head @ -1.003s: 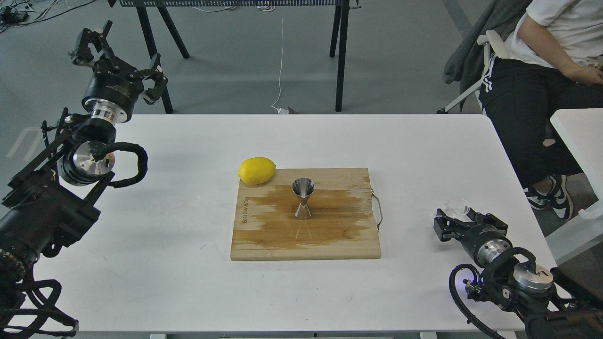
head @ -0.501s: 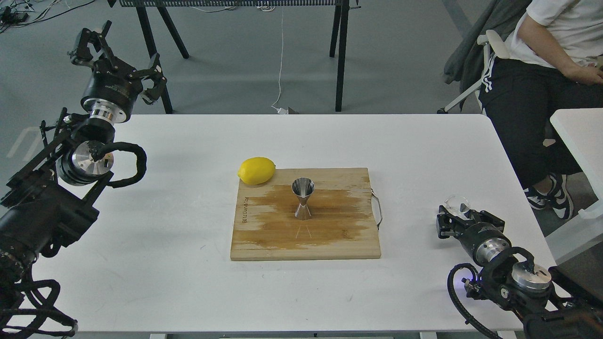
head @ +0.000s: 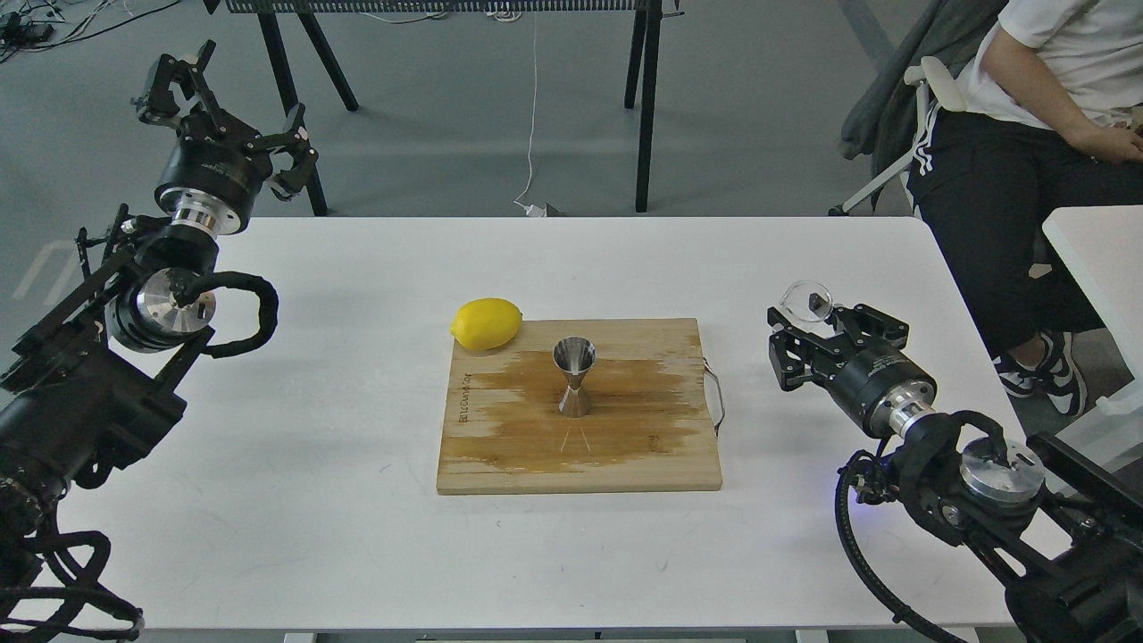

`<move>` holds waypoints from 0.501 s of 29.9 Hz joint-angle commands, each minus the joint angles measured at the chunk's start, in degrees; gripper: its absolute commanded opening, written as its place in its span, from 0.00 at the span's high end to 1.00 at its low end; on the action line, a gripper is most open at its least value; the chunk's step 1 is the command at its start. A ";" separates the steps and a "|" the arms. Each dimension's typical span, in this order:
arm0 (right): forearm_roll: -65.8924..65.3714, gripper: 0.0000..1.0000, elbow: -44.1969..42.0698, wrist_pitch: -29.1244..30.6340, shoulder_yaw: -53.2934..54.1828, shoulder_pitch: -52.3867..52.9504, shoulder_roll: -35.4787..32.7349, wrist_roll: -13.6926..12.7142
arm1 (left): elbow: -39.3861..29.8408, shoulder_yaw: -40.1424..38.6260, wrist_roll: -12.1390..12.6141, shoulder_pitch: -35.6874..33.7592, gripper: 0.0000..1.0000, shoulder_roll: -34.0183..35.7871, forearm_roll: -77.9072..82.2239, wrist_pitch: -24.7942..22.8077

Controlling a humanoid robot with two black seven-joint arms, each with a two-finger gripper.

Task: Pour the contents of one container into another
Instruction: 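Lift the glass cup with the right gripper and move it above the jigger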

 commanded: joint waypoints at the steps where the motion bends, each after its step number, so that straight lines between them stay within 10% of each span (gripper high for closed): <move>1: -6.08 0.78 1.32 -5.59 -0.43 3.25 1.50 -0.34 | 0.04 0.08 0.01 -0.01 0.00 0.00 0.07 0.00; 15: -22.34 0.78 0.61 -17.55 -13.87 15.38 12.92 0.10 | 0.04 0.08 0.01 -0.01 0.00 0.26 0.07 0.08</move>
